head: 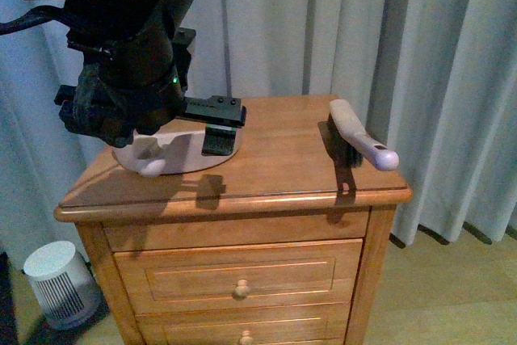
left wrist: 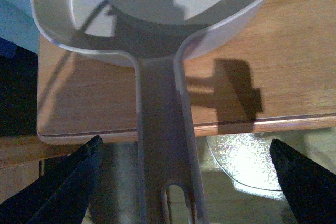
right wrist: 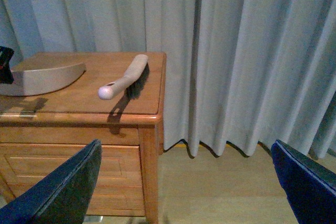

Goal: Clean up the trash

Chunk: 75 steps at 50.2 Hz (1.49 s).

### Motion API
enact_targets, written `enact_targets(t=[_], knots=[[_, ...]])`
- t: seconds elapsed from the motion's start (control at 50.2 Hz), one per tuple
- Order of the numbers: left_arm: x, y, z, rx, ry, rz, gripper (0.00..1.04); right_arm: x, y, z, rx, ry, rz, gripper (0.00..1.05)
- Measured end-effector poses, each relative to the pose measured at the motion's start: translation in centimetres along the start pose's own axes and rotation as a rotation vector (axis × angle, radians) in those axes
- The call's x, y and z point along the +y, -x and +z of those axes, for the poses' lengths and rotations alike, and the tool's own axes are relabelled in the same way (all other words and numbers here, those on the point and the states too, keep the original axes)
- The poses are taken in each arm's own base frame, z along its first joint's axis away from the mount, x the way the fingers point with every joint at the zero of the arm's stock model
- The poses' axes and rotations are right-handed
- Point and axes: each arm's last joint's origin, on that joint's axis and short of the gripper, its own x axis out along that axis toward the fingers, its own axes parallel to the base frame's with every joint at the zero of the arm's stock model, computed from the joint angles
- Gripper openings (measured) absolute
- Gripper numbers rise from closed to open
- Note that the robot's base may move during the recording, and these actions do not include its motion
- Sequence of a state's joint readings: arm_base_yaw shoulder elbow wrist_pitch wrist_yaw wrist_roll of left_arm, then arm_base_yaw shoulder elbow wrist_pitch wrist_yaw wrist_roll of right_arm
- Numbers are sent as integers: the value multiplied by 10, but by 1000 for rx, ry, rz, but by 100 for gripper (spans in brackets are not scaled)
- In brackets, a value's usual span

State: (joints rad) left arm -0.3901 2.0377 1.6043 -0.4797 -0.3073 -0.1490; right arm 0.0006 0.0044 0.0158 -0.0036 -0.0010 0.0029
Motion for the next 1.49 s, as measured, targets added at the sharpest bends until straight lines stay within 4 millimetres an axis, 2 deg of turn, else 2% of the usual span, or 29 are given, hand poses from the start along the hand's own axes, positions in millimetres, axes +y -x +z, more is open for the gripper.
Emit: enact_targets(t=[0.677, 1.055, 1.414, 1.493], knots=[[5, -36, -8, 25, -2, 34, 97, 0, 0, 0, 0, 0, 0, 97], [10, -45, -9, 18, -7, 47, 97, 0, 0, 0, 0, 0, 0, 97], [12, -46, -7, 7, -22, 58, 33, 0, 0, 0, 0, 0, 0, 97], [12, -46, -7, 7, -22, 58, 27, 0, 0, 0, 0, 0, 0, 97]])
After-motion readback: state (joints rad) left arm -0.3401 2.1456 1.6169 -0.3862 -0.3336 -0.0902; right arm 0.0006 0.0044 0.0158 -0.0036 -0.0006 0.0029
